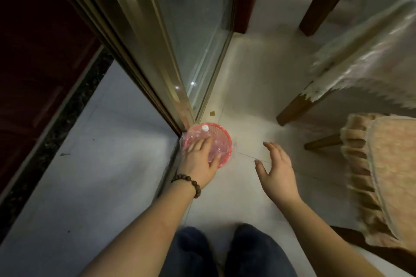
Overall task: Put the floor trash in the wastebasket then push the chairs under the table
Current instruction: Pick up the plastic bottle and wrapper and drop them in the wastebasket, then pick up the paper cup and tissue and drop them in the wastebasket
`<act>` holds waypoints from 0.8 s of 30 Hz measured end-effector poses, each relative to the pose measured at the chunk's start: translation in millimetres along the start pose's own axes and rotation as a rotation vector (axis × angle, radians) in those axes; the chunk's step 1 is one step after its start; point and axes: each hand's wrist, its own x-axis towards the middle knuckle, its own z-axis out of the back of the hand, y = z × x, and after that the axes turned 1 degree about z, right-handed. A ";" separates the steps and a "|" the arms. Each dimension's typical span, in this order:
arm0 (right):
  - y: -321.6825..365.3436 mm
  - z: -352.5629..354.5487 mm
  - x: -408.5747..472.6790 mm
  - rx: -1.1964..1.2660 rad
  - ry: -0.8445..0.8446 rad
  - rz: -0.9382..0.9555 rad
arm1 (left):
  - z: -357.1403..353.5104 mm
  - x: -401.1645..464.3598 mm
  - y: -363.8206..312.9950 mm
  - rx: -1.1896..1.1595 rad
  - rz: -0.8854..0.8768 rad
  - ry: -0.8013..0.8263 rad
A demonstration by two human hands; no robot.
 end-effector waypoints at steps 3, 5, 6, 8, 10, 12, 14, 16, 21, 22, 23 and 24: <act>35.9 55.6 -36.4 -0.062 -0.013 0.014 | 54.9 -41.5 -40.8 0.041 -0.015 -0.001; 55.4 86.6 -58.9 -0.121 -0.030 0.016 | 84.8 -65.3 -63.4 0.071 -0.035 -0.015; 63.3 100.3 -69.6 -0.147 -0.042 0.018 | 97.3 -75.2 -72.8 0.082 -0.057 -0.032; 74.8 123.4 -90.5 -0.180 -0.069 0.017 | 118.9 -94.4 -91.7 0.089 -0.100 -0.048; 79.8 140.8 -110.2 -0.194 -0.106 0.013 | 133.1 -111.0 -107.9 0.083 -0.149 -0.058; 79.6 153.9 -130.1 -0.198 -0.148 -0.022 | 141.3 -124.7 -122.8 0.074 -0.189 -0.049; 75.6 163.4 -152.1 -0.196 -0.195 -0.083 | 144.7 -136.7 -137.7 0.082 -0.240 -0.026; 68.1 170.1 -175.8 -0.193 -0.249 -0.141 | 143.9 -149.4 -152.1 0.123 -0.297 -0.008; 36.4 178.4 -246.3 -0.167 -0.401 -0.343 | 115.2 -178.4 -188.2 0.193 -0.486 0.112; 29.6 178.4 -262.1 -0.150 -0.435 -0.391 | 106.0 -184.6 -196.7 0.216 -0.530 0.131; 22.8 178.2 -279.1 -0.123 -0.470 -0.443 | 97.1 -192.1 -206.2 0.236 -0.575 0.146; 16.0 177.7 -296.7 -0.094 -0.506 -0.495 | 87.5 -200.6 -216.2 0.252 -0.616 0.169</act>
